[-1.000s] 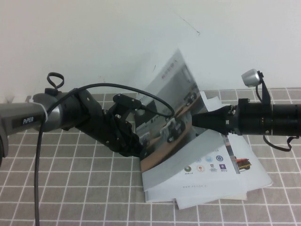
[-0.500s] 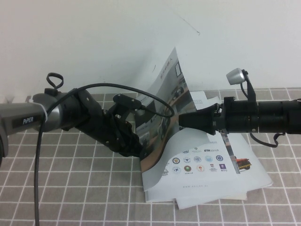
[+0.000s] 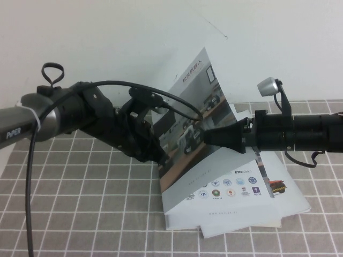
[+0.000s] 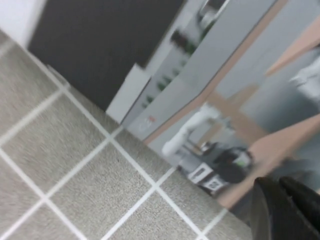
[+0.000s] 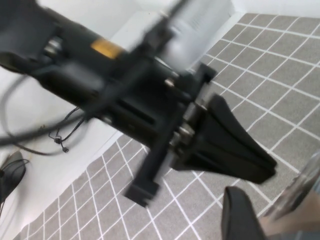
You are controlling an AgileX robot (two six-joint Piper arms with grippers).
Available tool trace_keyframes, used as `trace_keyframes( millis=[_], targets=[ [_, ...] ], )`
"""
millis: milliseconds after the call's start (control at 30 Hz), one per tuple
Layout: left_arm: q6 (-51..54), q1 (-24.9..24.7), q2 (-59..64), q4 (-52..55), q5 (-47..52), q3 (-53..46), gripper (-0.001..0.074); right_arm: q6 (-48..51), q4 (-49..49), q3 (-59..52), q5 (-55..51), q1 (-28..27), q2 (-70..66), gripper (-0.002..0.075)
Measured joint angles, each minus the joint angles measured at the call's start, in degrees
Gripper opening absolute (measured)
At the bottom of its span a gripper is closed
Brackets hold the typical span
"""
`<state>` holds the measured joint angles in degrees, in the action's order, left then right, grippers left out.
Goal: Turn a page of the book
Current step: Open the closed book
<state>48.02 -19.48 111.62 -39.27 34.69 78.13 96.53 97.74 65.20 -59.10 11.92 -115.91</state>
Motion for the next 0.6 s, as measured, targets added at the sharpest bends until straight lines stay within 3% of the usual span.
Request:
trace_keyframes(
  millis=[367,500,600],
  targets=[
    [-1.88,-0.97,-10.65,4.79,5.57,0.0,-0.0004,-0.24,0.0,0.0,0.0,0.0,0.0,0.0306],
    [-11.47,-6.85,-16.29,17.8,6.02,0.0,-0.0004,-1.3,0.0,0.0,0.2,0.0,0.0,0.0306],
    [-22.91,-14.55,-20.08,33.09,6.02,0.0,-0.0004,-1.66,0.0,0.0,0.32,0.0,0.0,0.0306]
  ],
)
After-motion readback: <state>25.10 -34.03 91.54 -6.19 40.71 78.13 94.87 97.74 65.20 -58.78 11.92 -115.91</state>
